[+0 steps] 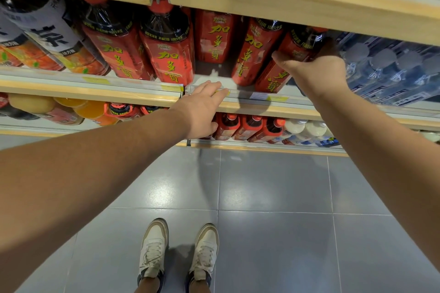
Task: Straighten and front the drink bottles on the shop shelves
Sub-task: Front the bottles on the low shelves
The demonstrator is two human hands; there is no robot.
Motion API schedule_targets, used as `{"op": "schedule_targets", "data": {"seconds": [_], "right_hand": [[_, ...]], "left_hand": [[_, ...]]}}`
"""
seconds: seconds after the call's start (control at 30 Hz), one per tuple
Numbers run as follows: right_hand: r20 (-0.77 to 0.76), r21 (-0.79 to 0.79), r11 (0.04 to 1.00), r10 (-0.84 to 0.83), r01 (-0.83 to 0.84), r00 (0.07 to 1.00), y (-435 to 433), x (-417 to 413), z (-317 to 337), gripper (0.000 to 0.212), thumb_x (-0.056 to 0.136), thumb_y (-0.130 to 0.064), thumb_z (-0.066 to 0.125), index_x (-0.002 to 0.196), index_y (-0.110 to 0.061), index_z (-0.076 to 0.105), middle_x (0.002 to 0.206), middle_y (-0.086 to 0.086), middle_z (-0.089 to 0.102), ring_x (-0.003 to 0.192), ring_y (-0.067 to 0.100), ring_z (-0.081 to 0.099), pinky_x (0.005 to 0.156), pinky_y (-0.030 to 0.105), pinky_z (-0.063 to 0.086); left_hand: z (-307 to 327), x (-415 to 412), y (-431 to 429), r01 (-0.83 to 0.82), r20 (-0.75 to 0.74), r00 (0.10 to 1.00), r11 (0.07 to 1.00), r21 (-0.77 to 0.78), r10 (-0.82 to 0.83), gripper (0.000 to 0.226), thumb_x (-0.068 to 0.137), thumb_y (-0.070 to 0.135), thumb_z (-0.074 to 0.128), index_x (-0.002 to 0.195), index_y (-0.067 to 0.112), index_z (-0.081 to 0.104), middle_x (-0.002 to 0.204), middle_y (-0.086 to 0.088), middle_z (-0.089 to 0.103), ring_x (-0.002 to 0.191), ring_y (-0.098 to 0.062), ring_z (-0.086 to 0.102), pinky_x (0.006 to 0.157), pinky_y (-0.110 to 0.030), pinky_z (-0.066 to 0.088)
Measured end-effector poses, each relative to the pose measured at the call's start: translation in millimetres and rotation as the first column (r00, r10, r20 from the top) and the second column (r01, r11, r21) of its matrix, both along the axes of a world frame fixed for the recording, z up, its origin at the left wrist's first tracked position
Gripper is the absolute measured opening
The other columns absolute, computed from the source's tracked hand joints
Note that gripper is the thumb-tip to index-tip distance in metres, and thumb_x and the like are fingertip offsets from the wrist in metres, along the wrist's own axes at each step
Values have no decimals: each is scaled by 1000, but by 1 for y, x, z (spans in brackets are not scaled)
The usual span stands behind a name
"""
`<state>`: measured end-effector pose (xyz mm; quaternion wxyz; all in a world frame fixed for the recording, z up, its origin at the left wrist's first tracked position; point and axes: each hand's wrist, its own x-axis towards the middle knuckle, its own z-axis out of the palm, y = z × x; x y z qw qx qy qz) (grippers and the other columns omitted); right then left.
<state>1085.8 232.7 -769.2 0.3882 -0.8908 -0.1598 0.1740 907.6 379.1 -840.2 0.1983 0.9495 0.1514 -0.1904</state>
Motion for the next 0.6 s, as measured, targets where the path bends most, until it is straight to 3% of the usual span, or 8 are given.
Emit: {"op": "schedule_targets", "data": {"seconds": [0.07, 0.17, 0.27, 0.37, 0.53, 0.6], "right_hand": [[7, -38, 999, -9, 9, 1000, -2, 0, -5, 33, 82, -49, 81, 96, -23, 69, 99, -2, 74, 94, 16, 69, 87, 30, 55], [62, -96, 995, -19, 25, 998, -10, -3, -15, 40, 85, -49, 78, 103, -14, 72, 103, 2, 75, 96, 18, 68, 73, 24, 47], [104, -109, 991, -62, 73, 993, -18, -12, -21, 51, 86, -49, 77, 120, -14, 65, 108, -3, 72, 101, 12, 65, 76, 20, 42], [99, -100, 993, -60, 70, 993, -24, -25, -23, 50, 85, -48, 79, 119, -18, 58, 106, -8, 68, 102, 10, 63, 77, 15, 42], [76, -170, 980, 115, -101, 990, -28, -55, -18, 54, 87, -46, 77, 130, -20, 56, 115, -6, 63, 106, 16, 62, 82, 28, 49], [91, -190, 964, 208, -188, 974, -27, -69, -14, 54, 87, -45, 77, 133, -24, 57, 121, -4, 62, 106, 15, 61, 77, 25, 48]], "left_hand": [[0, 0, 0, -1, -3, 1000, 1000, -2, 1, 88, 93, 27, 64, 160, 22, 7, 168, 1, -2, 154, -20, -2, 120, -46, 27], [1, 0, 0, -1, 7, 1000, 1000, -4, 1, 88, 92, 27, 64, 160, 21, 9, 167, 0, 0, 154, -20, 1, 119, -46, 29], [2, -1, 1, -3, 15, 1000, 1000, -7, 3, 87, 92, 29, 65, 159, 21, 11, 167, -2, 3, 153, -21, 5, 119, -46, 28], [7, -4, 2, -11, 19, 1000, 1000, -9, 11, 85, 92, 33, 65, 159, 21, 14, 167, -3, 6, 153, -24, 10, 120, -46, 26], [29, -25, 11, -67, 78, 995, 997, 23, 65, 77, 89, 44, 65, 154, 22, 29, 163, -2, 19, 149, -24, 17, 118, -44, 28], [41, -40, 17, -72, 108, 992, 997, 31, 69, 76, 88, 45, 66, 152, 22, 33, 161, -2, 25, 146, -24, 21, 118, -45, 29]]}}
